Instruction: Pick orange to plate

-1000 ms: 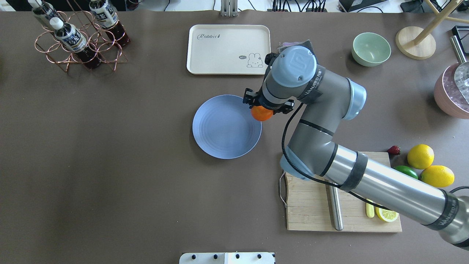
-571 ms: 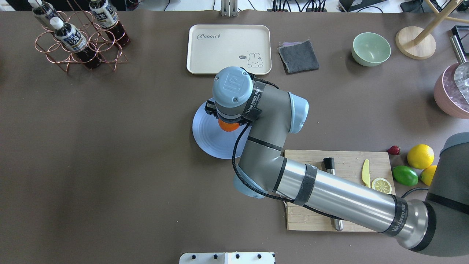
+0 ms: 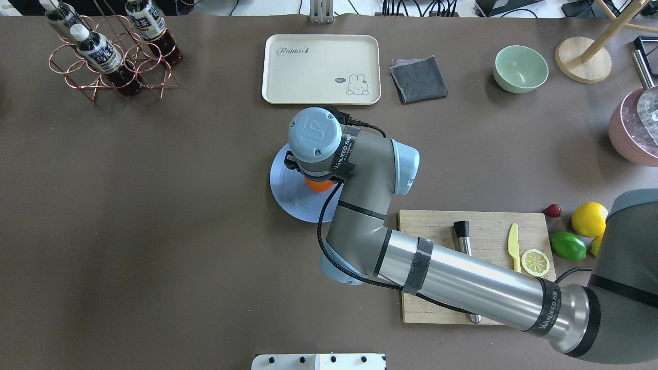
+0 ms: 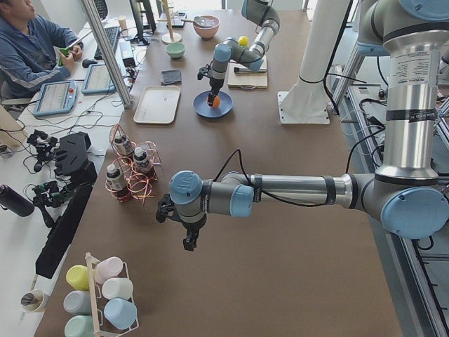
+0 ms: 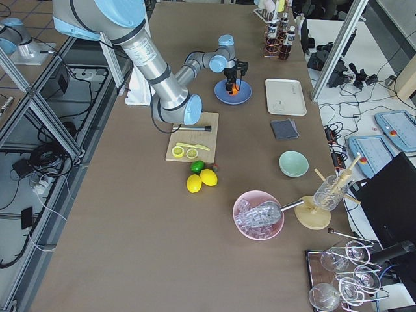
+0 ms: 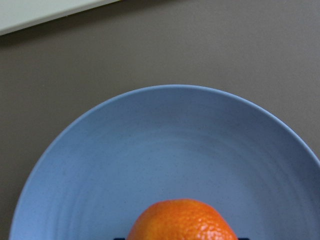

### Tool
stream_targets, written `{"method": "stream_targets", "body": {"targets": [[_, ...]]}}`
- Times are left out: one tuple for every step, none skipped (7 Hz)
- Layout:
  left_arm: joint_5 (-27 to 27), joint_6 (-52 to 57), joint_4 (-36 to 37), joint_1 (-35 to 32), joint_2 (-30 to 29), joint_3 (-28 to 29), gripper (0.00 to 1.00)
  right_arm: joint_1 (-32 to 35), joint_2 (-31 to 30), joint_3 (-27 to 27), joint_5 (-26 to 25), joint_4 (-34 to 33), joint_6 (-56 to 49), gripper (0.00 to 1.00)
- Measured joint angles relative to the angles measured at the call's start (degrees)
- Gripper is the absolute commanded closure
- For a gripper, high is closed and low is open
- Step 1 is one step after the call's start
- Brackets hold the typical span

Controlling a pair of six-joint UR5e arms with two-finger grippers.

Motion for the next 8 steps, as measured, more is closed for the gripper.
{"method": "stream_targets", "body": {"targets": [[0.0,0.0,0.0,0.0,0.0,0.0,0.01,-0.1,-0.1,-0.1,0.0,0.0,-0.2,0.01],[0.0,0.0,0.0,0.0,0.0,0.0,0.01,-0.1,-0.1,-0.1,0.0,0.0,-0.9,0.0],[0.0,0.0,0.0,0.0,0.0,0.1,0.01,0.3,-0.1,0.2,0.1,0.0,-2.1,0.0],[0.1,0.0,0.0,0.0,0.1,0.3,0.01,1.7,-0.1,0.7,0.9,-0.1,-3.5,0.0],[0.1,0.0,0.0,0.0,0.1,0.4,0.01,4.7,-0.4,1.3,3.3,-0.4,-6.2,0.0],[0.1,0.0,0.0,0.0,0.1,0.6,0.01,9.0,-1.6,2.2,7.4,-0.6,-10.4,0.0],[0.3,0.0,0.1,0.0,0.1,0.9,0.01,14.2,-4.1,3.7,11.9,-0.7,-16.7,0.0],[0.4,0.0,0.1,0.0,0.2,1.3,0.01,19.8,-7.9,5.7,16.8,-1.3,-24.8,0.0]]}}
